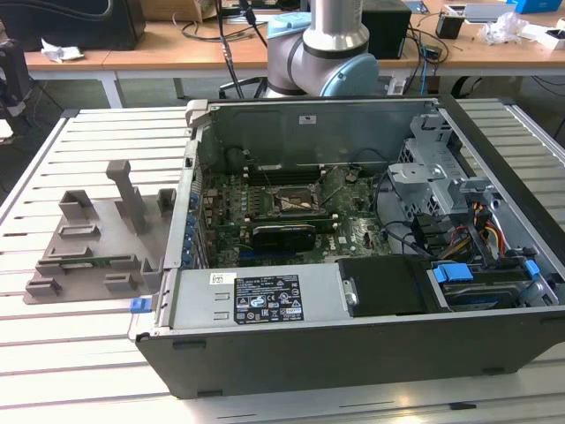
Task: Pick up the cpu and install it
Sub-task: 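Pick up the cpu and move it towards the insertion slot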
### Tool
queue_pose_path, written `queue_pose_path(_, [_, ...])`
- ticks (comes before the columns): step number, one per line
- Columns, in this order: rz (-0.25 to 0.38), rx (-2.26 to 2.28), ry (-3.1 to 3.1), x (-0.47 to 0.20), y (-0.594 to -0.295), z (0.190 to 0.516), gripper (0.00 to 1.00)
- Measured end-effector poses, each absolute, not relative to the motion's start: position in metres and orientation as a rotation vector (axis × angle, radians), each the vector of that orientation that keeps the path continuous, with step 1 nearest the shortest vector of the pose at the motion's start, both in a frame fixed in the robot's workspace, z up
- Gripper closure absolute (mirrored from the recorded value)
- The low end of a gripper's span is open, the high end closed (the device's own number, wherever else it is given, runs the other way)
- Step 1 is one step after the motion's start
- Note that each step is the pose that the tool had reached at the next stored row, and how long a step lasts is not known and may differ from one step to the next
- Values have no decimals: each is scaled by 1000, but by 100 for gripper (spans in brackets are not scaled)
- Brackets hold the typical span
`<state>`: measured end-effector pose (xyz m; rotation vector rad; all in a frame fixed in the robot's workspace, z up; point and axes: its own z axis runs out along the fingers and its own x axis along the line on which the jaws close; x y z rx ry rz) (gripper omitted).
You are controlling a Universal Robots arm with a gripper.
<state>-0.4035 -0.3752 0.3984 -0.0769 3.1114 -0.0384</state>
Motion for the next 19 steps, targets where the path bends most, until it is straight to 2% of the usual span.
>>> queue_pose_path(7, [-38, -77, 3112, -393, -375, 399, 45])
queue_pose_path(19, [-38, -77, 3112, -321, -375, 398, 45])
